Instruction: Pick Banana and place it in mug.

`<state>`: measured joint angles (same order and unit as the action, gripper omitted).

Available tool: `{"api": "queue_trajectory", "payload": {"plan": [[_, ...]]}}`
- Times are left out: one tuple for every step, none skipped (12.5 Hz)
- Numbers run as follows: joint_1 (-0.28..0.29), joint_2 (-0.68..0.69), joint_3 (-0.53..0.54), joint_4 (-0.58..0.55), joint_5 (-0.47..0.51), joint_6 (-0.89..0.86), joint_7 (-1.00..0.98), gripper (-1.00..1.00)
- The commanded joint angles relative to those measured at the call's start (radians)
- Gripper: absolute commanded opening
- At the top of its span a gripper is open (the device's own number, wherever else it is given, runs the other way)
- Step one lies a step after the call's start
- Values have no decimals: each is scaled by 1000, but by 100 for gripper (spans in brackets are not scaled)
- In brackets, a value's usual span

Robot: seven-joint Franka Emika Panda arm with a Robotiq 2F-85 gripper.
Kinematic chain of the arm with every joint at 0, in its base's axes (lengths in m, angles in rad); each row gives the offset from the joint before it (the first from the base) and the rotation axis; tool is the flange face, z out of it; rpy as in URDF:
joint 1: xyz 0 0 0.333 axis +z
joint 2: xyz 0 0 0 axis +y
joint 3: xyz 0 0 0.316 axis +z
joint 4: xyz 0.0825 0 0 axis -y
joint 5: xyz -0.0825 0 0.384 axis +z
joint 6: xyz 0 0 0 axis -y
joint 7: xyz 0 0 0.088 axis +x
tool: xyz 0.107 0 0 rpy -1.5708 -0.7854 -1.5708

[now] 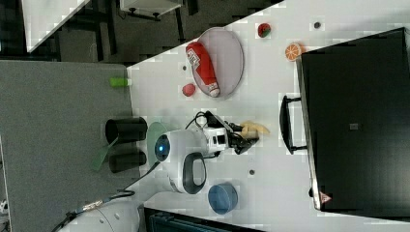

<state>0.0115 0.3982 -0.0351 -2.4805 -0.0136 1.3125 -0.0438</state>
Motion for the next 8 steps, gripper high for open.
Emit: {"api": "queue_trajectory", "payload": {"plan": [[-11, -24, -11, -1, -1, -9, -14, -26], [-12, -32, -11, -1, -1, -10, -14, -32], [-12, -43, -11, -2, -1, -16, -14, -32], [-12, -60, -12, -2, 0, -23, -11, -32], [-13, -84, -13, 0, 2, -38, -2, -32], [-15, -120, -15, 4, 6, -71, 11, -32], [-17, -165, -16, 8, 6, -133, 12, -32], [-20, -221, -17, 16, 6, -206, 12, -32]]}}
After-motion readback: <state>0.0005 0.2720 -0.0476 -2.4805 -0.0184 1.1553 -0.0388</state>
